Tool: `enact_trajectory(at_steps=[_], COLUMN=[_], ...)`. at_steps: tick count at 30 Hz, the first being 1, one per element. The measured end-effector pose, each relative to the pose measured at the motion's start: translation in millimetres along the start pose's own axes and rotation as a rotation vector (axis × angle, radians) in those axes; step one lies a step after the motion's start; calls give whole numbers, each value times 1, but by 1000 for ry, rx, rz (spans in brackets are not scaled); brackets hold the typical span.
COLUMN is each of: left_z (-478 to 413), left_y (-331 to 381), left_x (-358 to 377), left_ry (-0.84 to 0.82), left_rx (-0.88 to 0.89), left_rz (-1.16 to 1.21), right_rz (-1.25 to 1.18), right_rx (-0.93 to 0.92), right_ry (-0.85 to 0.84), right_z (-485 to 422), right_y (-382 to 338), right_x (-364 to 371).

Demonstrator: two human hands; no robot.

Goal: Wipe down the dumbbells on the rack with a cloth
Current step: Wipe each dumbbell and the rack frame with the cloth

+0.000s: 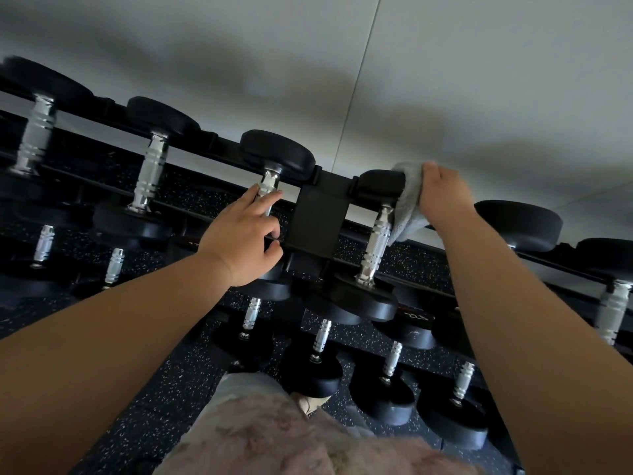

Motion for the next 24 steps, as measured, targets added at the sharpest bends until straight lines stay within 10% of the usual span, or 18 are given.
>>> enact_trajectory(at_steps=[7,24], left_z=[0,-1], left_y=[6,6], left_x=[-2,-4], left_ry=[-28,-47], left_rx=[-9,-32], left_rz=[-30,-6], right_rz=[-548,-532], right_rx=[230,312], right_ry=[13,42], right_z=[7,9], right_y=[7,6], right_x=[11,22])
Point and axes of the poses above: each hand's wrist, its own z-axis away from the middle knuckle, its own x-axis out of the palm, y = z × x, the point moved 3 cm from there along -z, towards the middle knuckle, and after that the axes turned 2 degrees about -x, right-handed, at the moved point
